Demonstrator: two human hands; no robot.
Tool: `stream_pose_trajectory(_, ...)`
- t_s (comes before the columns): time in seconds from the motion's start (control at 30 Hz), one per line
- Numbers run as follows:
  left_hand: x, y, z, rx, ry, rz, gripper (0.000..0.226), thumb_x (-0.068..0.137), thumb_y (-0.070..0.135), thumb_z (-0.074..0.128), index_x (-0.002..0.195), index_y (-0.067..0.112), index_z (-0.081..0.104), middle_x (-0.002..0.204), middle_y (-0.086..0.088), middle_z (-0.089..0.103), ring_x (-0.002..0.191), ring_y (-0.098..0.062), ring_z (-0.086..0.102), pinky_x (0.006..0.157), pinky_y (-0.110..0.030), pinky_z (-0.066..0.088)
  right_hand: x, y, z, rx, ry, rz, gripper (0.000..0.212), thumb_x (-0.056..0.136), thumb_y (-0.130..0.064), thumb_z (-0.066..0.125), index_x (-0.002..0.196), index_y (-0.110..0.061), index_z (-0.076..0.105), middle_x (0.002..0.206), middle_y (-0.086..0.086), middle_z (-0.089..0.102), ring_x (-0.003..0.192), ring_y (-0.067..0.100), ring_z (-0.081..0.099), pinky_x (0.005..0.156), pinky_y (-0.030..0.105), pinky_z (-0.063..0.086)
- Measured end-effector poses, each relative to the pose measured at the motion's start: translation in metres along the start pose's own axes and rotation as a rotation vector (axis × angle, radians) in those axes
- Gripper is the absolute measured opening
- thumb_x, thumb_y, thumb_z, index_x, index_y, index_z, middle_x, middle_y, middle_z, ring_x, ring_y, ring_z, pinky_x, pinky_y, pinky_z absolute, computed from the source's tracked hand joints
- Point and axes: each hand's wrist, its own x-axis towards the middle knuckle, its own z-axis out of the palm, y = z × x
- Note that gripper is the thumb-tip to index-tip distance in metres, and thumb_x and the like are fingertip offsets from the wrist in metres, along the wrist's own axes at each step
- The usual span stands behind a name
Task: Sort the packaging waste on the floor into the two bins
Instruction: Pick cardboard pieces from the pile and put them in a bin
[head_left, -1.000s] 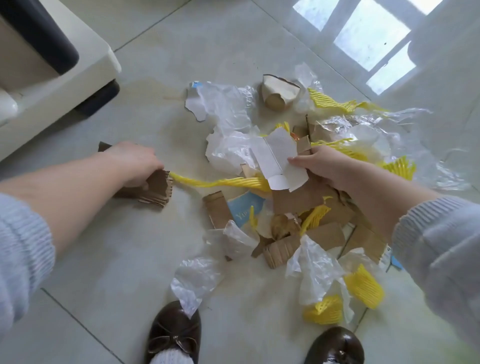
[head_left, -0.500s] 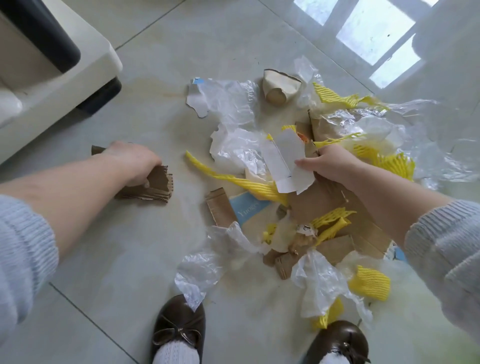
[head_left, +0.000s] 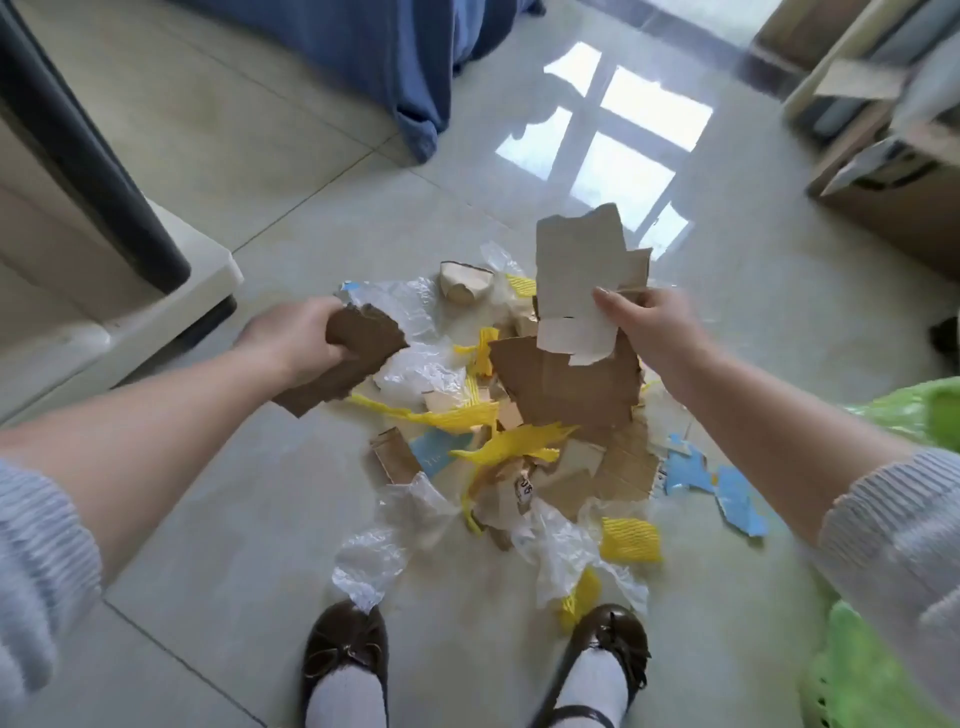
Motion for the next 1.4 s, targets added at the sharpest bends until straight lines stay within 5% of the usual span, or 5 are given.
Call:
stream_pose_trajectory(0.17,-0.026,0.078,-0.049,-0.270,0.121,0.067,0.034,0.080,0.026,0.069,0.110,0.015,0.059,0.109,-0.010,0.066,0.102,-0.031,0.060,0.085,-0.037,0.049,-0.044,-0.024,-0.052,0.260,0.126,0.011,0.016,0.086,-0.025,0.066,0.095,-0.012,0.065,0.100,0.010,0.069,0.092,0.027,0.067,0.081,0.042,0.056)
stream_pose_trajectory(0.33,-0.064,0.165,-0.081,-0.541,0.192,0.118,0.051,0.079,0.024,0.071,0.123,0.013,0.047,0.118,-0.008,0.058,0.106,-0.029,0.057,0.085,-0.035,0.047,-0.104,-0.038,-0.117,0.198,0.293,-0.088,0.016,0.083,-0.021,0.069,0.096,-0.017,0.061,0.094,0.003,0.068,0.082,0.017,0.065,0.070,0.030,0.055)
stream_pose_trajectory(0.5,-0.113,0.256,-0.085,-0.748,0.022,0.283,0.018,0.080,0.008,0.062,0.096,0.017,0.062,0.099,-0.009,0.068,0.092,-0.029,0.066,0.083,-0.041,0.055,-0.168,-0.017,-0.185,0.007,0.471,-0.059,0.023,0.083,-0.027,0.068,0.095,-0.009,0.059,0.094,0.009,0.065,0.086,0.026,0.062,0.073,0.035,0.049)
stream_pose_trajectory(0.97,-0.231,0.500,0.056,-0.910,-0.463,0.464,0.035,0.082,-0.008,0.050,0.094,0.024,0.058,0.084,0.000,0.062,0.088,-0.027,0.062,0.085,-0.041,0.055,-0.306,0.135,-0.357,0.226,1.000,0.206,0.017,0.086,-0.019,0.063,0.102,-0.014,0.059,0.099,0.001,0.062,0.093,0.021,0.059,0.080,0.031,0.048)
stream_pose_trajectory(1.4,-0.280,0.575,0.167,-0.891,-0.715,0.317,0.044,0.078,-0.007,0.032,0.088,0.025,0.061,0.099,-0.014,0.068,0.096,-0.038,0.066,0.082,-0.056,0.054,-0.333,0.232,-0.380,0.228,1.172,0.423,0.027,0.087,-0.021,0.062,0.109,-0.006,0.054,0.115,0.011,0.062,0.103,0.026,0.060,0.078,0.027,0.042)
